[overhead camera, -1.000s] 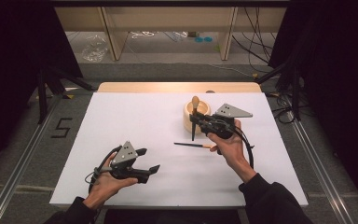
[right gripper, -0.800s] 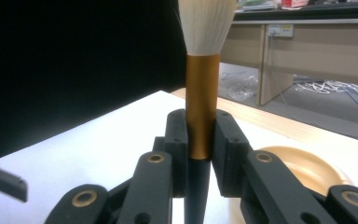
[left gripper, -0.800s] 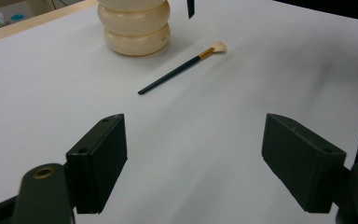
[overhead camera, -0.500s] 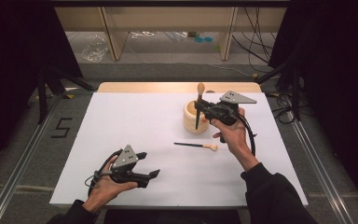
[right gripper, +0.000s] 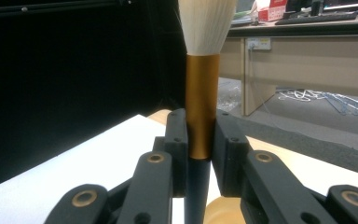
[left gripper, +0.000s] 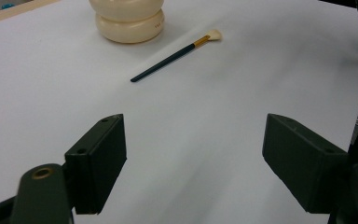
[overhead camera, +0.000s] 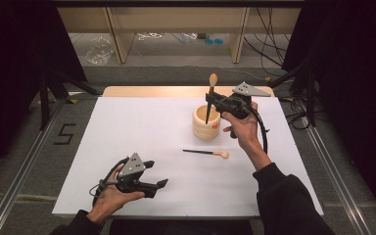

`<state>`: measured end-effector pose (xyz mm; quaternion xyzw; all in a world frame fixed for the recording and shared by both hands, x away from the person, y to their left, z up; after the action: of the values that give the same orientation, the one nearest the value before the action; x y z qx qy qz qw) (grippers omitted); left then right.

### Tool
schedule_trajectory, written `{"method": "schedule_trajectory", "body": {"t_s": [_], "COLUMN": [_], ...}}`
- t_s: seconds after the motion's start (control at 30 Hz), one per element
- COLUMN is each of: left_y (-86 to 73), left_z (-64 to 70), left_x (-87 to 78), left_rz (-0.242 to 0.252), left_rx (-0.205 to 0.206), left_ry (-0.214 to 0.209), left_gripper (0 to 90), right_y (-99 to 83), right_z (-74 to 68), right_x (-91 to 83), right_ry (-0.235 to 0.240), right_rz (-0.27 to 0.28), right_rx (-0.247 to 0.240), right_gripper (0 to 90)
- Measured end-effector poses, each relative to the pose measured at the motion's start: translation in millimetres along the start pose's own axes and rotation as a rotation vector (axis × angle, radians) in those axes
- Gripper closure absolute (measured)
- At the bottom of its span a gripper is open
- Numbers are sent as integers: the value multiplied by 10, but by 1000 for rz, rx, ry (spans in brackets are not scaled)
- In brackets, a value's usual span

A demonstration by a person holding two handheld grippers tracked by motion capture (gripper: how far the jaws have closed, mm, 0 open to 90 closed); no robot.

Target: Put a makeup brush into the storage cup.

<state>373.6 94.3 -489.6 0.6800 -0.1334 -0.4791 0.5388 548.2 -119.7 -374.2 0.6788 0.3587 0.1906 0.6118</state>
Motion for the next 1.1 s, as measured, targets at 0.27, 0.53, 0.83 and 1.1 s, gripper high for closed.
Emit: {"method": "schedule_trajectory", "body": {"t_s": [0.27,0.53,0.83,1.1], "left_y": [-9,-11,-9,-21], "left_z": [12,18,-1,26], "left_x": [4,8,8,33], "left_rz": [-8,-12,-12,-9], "left_rx": [4,8,37,30], "left_ry": [5,2,6,-2], "left_gripper": [215,215,216,216], "right_y": [58,64,-34,-114], "right_z": [124,216,346,400], "right_x": [57,137,233,299], "right_ry": [-31,-59,-88,-97], "right_rz": [18,24,9,-6], "right_rx": [10,13,9,11], "right_gripper": [779,779,779,778]}}
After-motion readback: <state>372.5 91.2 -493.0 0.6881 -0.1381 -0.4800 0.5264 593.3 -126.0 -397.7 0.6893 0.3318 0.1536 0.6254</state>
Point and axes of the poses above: each handheld gripper's, and its own axes: x roughly forward along the jaws, y roughly out of its top, z roughly to its right, the point moved 8 cm from there along x, roughly forward along the jaws, and after that the axes turned 2 degrees about x, right-handed, at the moved point
